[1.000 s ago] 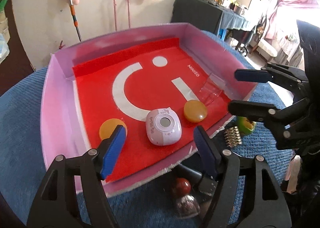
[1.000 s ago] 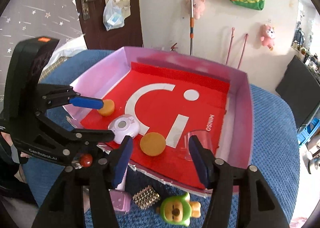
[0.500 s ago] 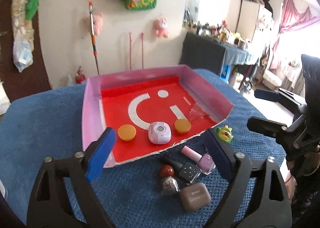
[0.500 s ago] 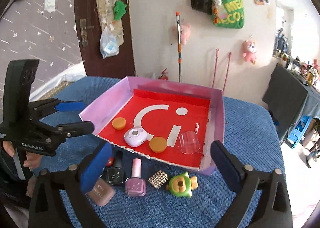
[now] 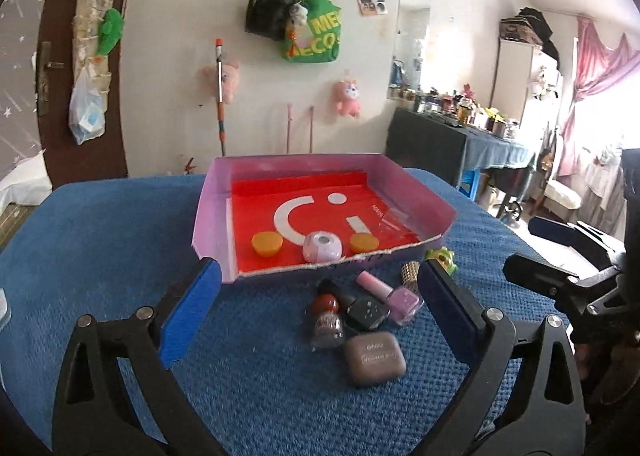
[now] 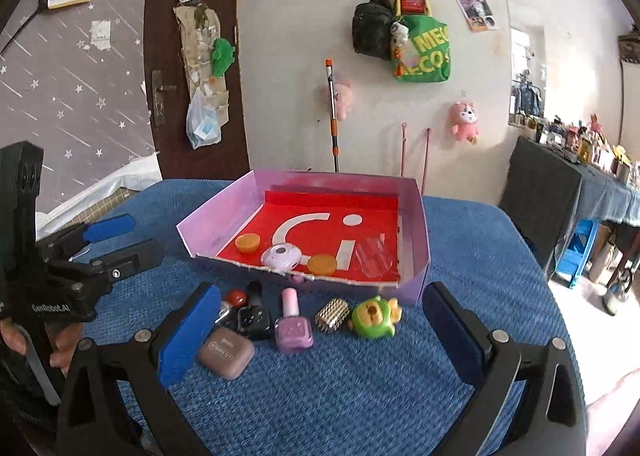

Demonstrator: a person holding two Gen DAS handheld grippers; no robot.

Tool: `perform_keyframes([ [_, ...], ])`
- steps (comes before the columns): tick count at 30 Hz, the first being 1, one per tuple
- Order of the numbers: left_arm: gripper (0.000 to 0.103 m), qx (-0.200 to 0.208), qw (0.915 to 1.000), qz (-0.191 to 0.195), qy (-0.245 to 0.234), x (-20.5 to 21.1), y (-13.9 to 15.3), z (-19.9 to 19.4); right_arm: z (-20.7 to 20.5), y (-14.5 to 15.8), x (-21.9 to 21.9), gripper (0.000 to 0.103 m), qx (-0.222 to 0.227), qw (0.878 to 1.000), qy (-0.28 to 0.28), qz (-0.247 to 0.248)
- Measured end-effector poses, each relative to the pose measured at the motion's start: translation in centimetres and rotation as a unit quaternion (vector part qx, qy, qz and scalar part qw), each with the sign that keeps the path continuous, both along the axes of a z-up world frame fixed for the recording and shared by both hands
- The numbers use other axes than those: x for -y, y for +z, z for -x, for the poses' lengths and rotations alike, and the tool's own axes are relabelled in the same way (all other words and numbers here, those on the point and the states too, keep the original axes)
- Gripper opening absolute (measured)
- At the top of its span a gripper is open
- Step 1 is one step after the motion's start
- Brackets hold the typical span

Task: Organize rigid objects
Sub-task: 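Lift both tools out of the box and back away, then grasp the glitter nail polish bottle with the left tool while the right tool grasps the green frog toy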

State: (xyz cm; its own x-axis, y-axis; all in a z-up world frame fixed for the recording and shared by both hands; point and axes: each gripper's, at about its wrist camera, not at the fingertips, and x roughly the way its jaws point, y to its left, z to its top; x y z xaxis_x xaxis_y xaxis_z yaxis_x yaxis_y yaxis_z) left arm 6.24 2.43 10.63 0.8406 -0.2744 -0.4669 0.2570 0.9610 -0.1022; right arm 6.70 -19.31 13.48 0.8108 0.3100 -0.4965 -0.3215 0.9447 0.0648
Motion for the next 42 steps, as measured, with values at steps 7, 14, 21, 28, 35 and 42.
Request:
perform_keyframes([
  [7,0.100,-0.033,0.9994,-0.007,0.002,0.4,-2.5,0.5,0.9,-2.7,0.2,0.103,-0.012,1.000,-0.024,-0.002],
  [14,0.100,-0.072,0.9974,-0.001,0.007,0.8,-4.4,0.3,0.5,-5.3,1.0,0.103,-0.047,0.998,-0.035,-0.022],
  [21,0.100,-0.097,0.9952,0.011,0.006,0.9,-5.6,0.0,0.0,-6.5,1.4,0.103,-0.060,0.997,-0.044,-0.027],
  [28,0.100,-0.113,0.9935,0.007,0.010,1.1,-6.3,-0.5,-0.4,-7.7,1.3,0.103,-0.074,0.996,-0.048,-0.020],
  [35,0.100,-0.117,0.9931,0.000,0.009,1.2,-6.4,-0.9,-0.8,-8.3,1.4,0.103,-0.082,0.995,-0.050,-0.016],
  [42,0.100,-0.124,0.9919,-0.021,0.018,1.2,-6.2,-2.3,-1.7,-8.3,1.5,0.103,-0.084,0.995,-0.049,-0.003],
])
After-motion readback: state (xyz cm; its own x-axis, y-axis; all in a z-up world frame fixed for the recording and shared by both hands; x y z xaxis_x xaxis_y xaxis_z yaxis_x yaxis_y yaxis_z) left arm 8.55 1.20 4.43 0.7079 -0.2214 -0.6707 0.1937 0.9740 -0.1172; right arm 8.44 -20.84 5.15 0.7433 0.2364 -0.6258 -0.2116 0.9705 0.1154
